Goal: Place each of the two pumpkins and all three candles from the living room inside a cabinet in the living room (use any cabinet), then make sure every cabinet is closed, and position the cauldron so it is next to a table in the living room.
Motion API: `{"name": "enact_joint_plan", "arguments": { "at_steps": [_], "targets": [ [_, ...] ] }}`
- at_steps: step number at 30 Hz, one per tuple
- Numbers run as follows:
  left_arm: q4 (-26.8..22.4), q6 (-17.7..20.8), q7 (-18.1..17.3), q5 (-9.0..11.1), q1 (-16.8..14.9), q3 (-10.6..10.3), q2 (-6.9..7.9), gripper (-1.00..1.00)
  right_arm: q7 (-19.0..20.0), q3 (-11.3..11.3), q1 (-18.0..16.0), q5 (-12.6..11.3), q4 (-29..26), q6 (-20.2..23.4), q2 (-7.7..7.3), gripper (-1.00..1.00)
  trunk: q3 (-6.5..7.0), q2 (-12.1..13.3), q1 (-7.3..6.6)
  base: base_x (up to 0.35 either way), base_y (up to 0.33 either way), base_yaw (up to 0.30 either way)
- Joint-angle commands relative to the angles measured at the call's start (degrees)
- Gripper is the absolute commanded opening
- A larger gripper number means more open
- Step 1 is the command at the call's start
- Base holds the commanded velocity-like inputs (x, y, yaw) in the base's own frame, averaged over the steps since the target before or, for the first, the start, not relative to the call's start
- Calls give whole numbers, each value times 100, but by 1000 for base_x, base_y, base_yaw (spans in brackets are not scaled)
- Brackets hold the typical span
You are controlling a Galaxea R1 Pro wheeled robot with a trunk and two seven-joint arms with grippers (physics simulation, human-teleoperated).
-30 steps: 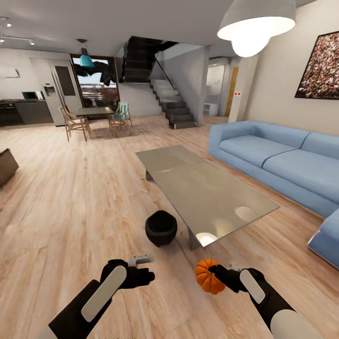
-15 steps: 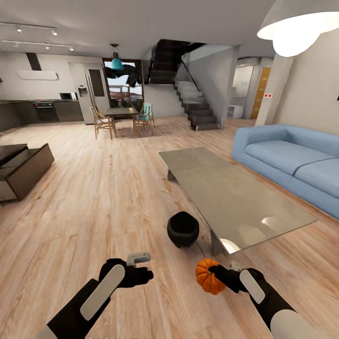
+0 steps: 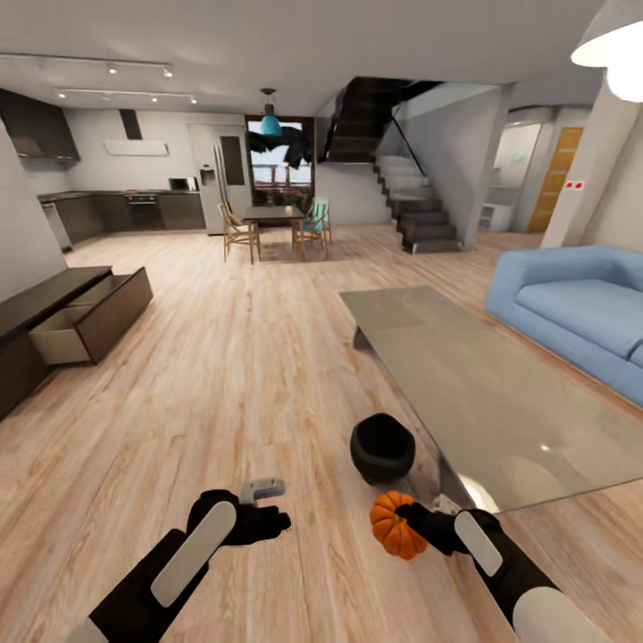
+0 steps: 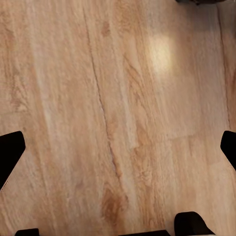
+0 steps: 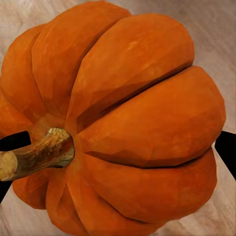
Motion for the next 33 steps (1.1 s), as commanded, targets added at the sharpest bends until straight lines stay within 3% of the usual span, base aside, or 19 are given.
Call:
{"name": "enact_joint_plan", "arguments": {
  "at_steps": [1,14,33],
  "targets": [
    [-4,-6,59,56,-8,-15,4,100,-46,32,-2,-81,-15,7,-8,-100,-3,-3,2,307,32,280],
    [4,-6,57,51,-8,-15,5,100,-37,32,-2,-91,-15,15,-8,-100,28,-3,2,297,135,255],
    [4,-6,57,44,-8,-24,6,100,-11,26,-4,-82,-24,0,-37,-100,29,-3,2,303,33,7]
  ]
}}
